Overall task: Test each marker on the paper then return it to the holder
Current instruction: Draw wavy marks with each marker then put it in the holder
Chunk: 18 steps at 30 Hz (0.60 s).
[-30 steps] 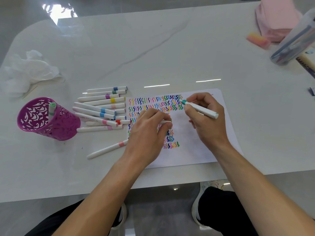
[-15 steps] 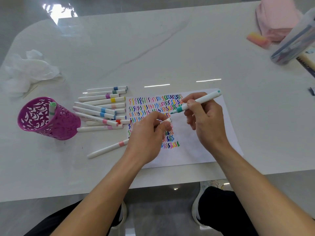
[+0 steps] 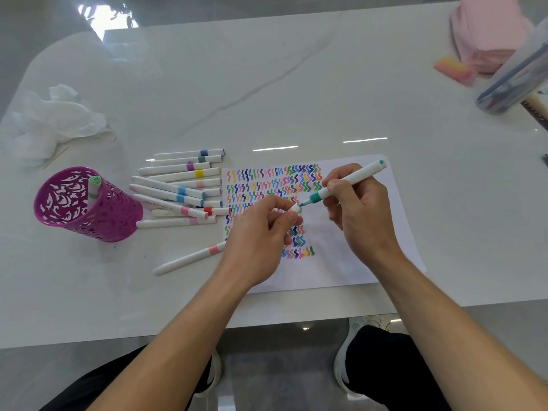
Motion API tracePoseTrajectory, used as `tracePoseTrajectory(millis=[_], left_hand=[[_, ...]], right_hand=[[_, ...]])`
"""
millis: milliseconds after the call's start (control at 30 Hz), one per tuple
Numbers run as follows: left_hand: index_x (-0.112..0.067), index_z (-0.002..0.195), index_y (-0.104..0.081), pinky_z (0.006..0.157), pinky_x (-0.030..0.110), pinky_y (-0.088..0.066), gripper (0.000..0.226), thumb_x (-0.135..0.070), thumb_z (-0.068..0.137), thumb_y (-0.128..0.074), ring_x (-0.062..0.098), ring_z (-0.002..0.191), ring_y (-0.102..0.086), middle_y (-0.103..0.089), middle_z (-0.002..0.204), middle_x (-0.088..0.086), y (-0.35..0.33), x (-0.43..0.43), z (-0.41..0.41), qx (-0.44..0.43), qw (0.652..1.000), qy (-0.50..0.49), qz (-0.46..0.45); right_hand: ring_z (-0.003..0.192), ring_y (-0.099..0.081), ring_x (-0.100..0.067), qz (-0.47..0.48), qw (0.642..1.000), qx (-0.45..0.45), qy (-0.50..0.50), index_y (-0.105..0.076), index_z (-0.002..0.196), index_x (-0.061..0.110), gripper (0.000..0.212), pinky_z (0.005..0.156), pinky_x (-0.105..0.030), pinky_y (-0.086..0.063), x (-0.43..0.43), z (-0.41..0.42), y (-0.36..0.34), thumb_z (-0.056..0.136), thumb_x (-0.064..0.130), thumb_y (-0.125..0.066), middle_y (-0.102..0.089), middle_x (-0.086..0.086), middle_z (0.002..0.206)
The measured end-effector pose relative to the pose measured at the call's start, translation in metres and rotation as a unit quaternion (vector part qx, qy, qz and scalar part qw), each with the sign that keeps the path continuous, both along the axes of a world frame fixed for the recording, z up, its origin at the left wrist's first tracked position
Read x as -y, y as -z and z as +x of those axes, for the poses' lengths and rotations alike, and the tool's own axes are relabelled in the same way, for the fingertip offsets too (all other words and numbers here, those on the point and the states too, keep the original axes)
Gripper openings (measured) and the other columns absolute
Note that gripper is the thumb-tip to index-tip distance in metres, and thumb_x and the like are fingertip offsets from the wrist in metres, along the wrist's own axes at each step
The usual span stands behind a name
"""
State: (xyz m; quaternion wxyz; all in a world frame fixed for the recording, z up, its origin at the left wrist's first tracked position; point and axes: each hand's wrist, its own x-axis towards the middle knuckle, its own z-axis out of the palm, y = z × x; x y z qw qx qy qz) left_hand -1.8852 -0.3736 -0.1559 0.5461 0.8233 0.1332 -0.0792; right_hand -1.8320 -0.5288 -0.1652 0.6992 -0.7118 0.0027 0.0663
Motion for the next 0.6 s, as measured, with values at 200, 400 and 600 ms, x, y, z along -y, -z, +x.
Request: tracePoseTrajectory(millis=[200, 400, 600], left_hand=[[-0.039, 0.091, -0.057, 0.057, 0.006, -0.049, 0.013, -0.03, 0.1, -0.059, 0.0, 0.066, -0.067, -0.075, 0.083, -0.02, -0.0026, 0.0023, 0.0002, 0.002, 1.0, 0.01, 0.01], [-0.034, 0.1, -0.061, 0.058, 0.005, -0.049, 0.005, -0.029, 0.1, -0.059, -0.002, 0.069, -0.068, -0.075, 0.088, -0.018, -0.001, 0.0024, -0.0001, -0.002, 1.0, 0.014, 0.013], [-0.03, 0.108, -0.069, 0.061, 0.005, -0.048, 0.015, -0.03, 0.103, -0.055, -0.003, 0.073, -0.064, -0.072, 0.084, -0.019, 0.0009, 0.0001, -0.0005, 0.012, 0.997, 0.047, 0.058]], right_hand=[[0.06, -0.054, -0.007, -0.014, 1.0, -0.002, -0.014, -0.064, 0.086, 0.013, 0.012, 0.052, -0.02, -0.044, 0.0002, -0.0017, 0.0024, 0.088, 0.022, -0.056, -0.06, 0.01, 0.061], [0.062, -0.056, -0.008, -0.016, 0.999, -0.01, -0.028, -0.064, 0.085, 0.018, 0.01, 0.054, -0.021, -0.045, 0.0015, -0.0021, 0.0029, 0.088, 0.023, -0.057, -0.061, 0.01, 0.064], [0.055, -0.055, -0.012, -0.004, 0.999, -0.011, -0.044, -0.063, 0.088, 0.015, 0.008, 0.048, -0.02, -0.043, 0.0024, -0.0036, 0.0045, 0.094, 0.02, -0.06, -0.062, 0.006, 0.062]])
